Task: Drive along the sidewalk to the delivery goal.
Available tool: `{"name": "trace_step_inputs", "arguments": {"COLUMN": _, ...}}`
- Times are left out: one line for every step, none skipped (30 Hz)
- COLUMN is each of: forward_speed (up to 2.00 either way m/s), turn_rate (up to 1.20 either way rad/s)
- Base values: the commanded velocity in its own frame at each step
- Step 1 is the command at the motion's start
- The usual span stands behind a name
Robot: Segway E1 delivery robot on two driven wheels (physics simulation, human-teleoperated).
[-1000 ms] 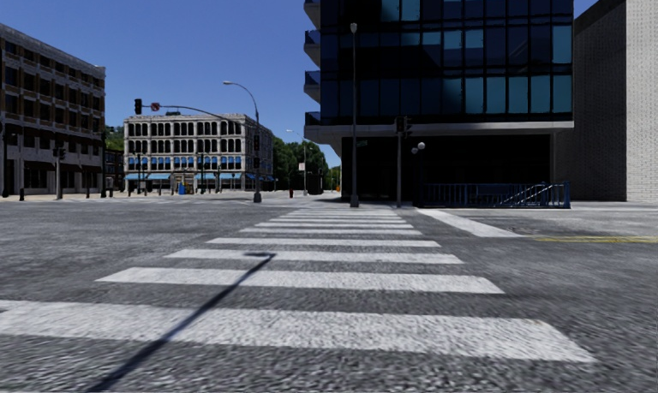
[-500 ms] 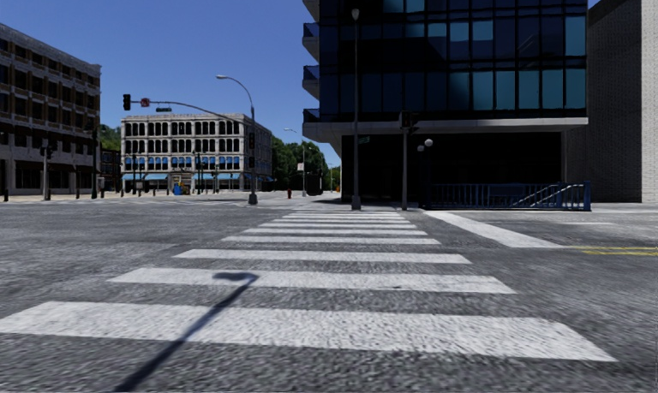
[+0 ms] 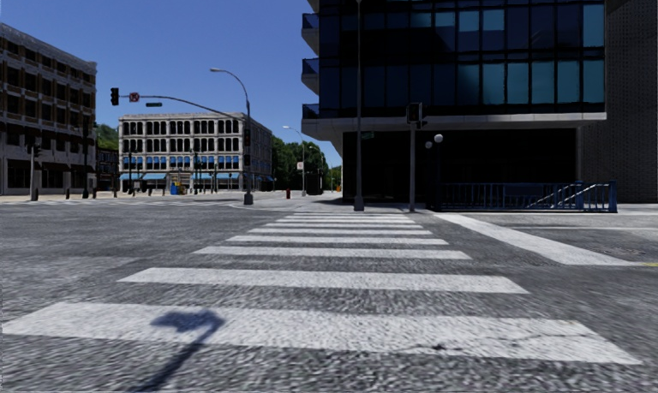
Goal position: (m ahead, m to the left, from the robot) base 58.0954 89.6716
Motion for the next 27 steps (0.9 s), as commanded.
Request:
{"name": "trace_step_inputs", "arguments": {"forward_speed": 2.00, "turn_rate": 0.00}}
{"name": "trace_step_inputs", "arguments": {"forward_speed": 2.00, "turn_rate": 0.00}}
{"name": "trace_step_inputs", "arguments": {"forward_speed": 2.00, "turn_rate": 0.00}}
{"name": "trace_step_inputs", "arguments": {"forward_speed": 2.00, "turn_rate": 0.00}}
{"name": "trace_step_inputs", "arguments": {"forward_speed": 2.00, "turn_rate": 0.00}}
{"name": "trace_step_inputs", "arguments": {"forward_speed": 2.00, "turn_rate": 0.00}}
{"name": "trace_step_inputs", "arguments": {"forward_speed": 2.00, "turn_rate": 0.00}}
{"name": "trace_step_inputs", "arguments": {"forward_speed": 2.00, "turn_rate": 0.00}}
{"name": "trace_step_inputs", "arguments": {"forward_speed": 2.00, "turn_rate": 0.00}}
{"name": "trace_step_inputs", "arguments": {"forward_speed": 2.00, "turn_rate": 0.00}}
{"name": "trace_step_inputs", "arguments": {"forward_speed": 2.00, "turn_rate": 0.00}}
{"name": "trace_step_inputs", "arguments": {"forward_speed": 2.00, "turn_rate": 0.00}}
{"name": "trace_step_inputs", "arguments": {"forward_speed": 2.00, "turn_rate": 0.00}}
{"name": "trace_step_inputs", "arguments": {"forward_speed": 2.00, "turn_rate": 0.00}}
{"name": "trace_step_inputs", "arguments": {"forward_speed": 2.00, "turn_rate": 0.00}}
{"name": "trace_step_inputs", "arguments": {"forward_speed": 2.00, "turn_rate": 0.00}}
{"name": "trace_step_inputs", "arguments": {"forward_speed": 2.00, "turn_rate": 0.00}}
{"name": "trace_step_inputs", "arguments": {"forward_speed": 2.00, "turn_rate": 0.00}}
{"name": "trace_step_inputs", "arguments": {"forward_speed": 2.00, "turn_rate": 0.00}}
{"name": "trace_step_inputs", "arguments": {"forward_speed": 2.00, "turn_rate": 0.00}}
{"name": "trace_step_inputs", "arguments": {"forward_speed": 2.00, "turn_rate": 0.00}}
{"name": "trace_step_inputs", "arguments": {"forward_speed": 2.00, "turn_rate": 0.00}}
{"name": "trace_step_inputs", "arguments": {"forward_speed": 2.00, "turn_rate": 0.00}}
{"name": "trace_step_inputs", "arguments": {"forward_speed": 2.00, "turn_rate": 0.00}}
{"name": "trace_step_inputs", "arguments": {"forward_speed": 2.00, "turn_rate": 0.00}}
{"name": "trace_step_inputs", "arguments": {"forward_speed": 2.00, "turn_rate": 0.00}}
{"name": "trace_step_inputs", "arguments": {"forward_speed": 2.00, "turn_rate": 0.00}}
